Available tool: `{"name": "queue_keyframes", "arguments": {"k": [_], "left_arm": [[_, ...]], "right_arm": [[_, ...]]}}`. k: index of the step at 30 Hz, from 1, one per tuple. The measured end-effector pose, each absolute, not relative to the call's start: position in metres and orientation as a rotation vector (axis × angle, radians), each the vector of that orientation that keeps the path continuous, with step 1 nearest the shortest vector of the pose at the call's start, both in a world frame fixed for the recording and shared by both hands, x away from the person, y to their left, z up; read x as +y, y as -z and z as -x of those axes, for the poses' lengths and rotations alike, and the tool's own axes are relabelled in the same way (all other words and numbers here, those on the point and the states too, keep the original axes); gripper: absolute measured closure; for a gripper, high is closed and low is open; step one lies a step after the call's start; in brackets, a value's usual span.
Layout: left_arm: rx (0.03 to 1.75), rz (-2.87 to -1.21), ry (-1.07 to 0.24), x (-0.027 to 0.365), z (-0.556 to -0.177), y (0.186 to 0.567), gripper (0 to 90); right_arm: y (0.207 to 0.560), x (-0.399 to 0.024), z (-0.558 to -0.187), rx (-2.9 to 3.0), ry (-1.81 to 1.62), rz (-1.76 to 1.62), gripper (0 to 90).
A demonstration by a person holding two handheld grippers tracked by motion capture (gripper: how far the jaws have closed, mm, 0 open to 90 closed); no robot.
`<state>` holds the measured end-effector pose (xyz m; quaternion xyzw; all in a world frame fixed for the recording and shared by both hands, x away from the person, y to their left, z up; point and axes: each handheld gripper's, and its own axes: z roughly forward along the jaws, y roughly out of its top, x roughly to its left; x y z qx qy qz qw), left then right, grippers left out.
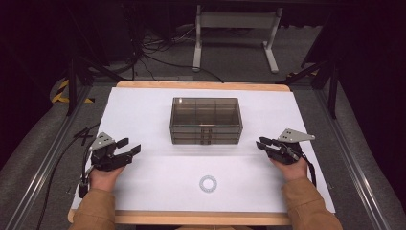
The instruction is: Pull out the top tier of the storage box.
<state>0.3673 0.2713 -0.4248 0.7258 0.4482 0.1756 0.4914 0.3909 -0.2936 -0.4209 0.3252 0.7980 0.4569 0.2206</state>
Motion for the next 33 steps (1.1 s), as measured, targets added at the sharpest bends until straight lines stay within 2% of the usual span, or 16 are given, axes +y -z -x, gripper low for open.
{"name": "queue_keyframes", "arguments": {"k": [18,33], "left_arm": [[1.089,-1.787,-0.434,0.268,-0.366,0.427,38.7],[1.079,-1.803,-0.437,0.264,-0.366,0.428,38.5]], "right_arm": [[0.42,-0.29,-0.388,2.203,-1.268,-0.865,68.5],[0.415,-0.26,-0.38,2.26,-1.321,-0.766,66.5]]}}
